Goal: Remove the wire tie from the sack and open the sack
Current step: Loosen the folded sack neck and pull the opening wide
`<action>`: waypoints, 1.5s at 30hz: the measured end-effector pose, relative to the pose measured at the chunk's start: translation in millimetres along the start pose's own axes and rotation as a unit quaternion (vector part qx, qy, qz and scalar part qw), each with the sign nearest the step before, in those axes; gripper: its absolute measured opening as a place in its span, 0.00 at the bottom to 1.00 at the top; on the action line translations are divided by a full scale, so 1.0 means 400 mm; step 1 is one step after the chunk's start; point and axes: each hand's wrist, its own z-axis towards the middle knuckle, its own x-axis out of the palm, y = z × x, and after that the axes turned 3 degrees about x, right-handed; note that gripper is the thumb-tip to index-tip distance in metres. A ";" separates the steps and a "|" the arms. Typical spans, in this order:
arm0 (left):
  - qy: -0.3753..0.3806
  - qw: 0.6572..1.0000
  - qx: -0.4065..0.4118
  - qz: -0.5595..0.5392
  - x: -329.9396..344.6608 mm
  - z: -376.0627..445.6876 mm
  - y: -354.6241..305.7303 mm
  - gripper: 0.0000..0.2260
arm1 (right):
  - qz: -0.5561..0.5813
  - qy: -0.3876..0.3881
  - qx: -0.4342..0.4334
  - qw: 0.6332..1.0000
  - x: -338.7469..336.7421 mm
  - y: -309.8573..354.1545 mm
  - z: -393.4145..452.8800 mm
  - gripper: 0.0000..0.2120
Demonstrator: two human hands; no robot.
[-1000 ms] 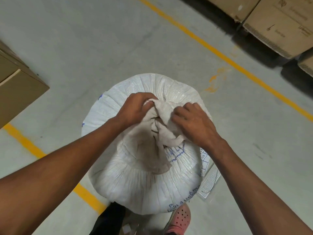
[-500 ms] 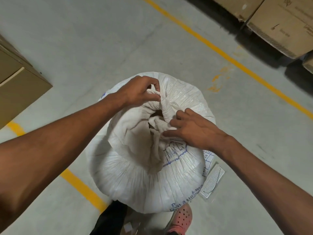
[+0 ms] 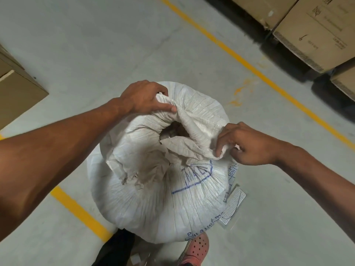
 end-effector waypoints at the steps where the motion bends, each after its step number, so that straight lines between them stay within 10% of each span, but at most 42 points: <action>1: 0.003 1.000 -0.001 0.006 0.003 0.004 0.001 0.39 | 0.033 0.004 0.022 0.999 0.002 -0.001 -0.004 0.11; 6: 0.002 0.998 0.003 0.055 0.020 0.012 -0.020 0.40 | 0.056 -0.016 0.052 0.997 0.025 -0.024 -0.006 0.37; 9: -0.018 0.997 -0.001 0.079 0.036 0.017 -0.049 0.41 | -0.155 -0.021 0.052 0.986 0.033 -0.030 0.006 0.45; 17: -0.063 0.989 0.000 0.136 0.107 0.020 -0.085 0.31 | -0.346 -0.016 -0.098 0.933 0.059 -0.021 0.002 0.23; 21: -0.148 0.982 -0.004 0.115 0.119 -0.014 -0.113 0.19 | -0.375 -0.020 -0.086 0.923 0.076 -0.035 -0.012 0.42; 23: -0.134 0.988 -0.023 0.066 0.130 -0.035 -0.122 0.16 | -0.388 -0.032 -0.081 0.917 0.087 -0.054 -0.013 0.35; 32: -0.043 0.986 0.009 0.161 0.193 -0.129 -0.061 0.41 | -0.311 -0.031 -0.114 0.943 0.054 -0.015 -0.021 0.19; 40: -0.032 0.989 -0.015 -0.146 0.186 -0.170 -0.039 0.36 | -0.236 0.088 -0.100 0.963 0.062 0.048 -0.066 0.05; 45: -0.082 0.995 0.028 -0.057 0.053 -0.135 -0.003 0.30 | -0.211 0.111 -0.062 0.969 0.057 0.064 -0.078 0.07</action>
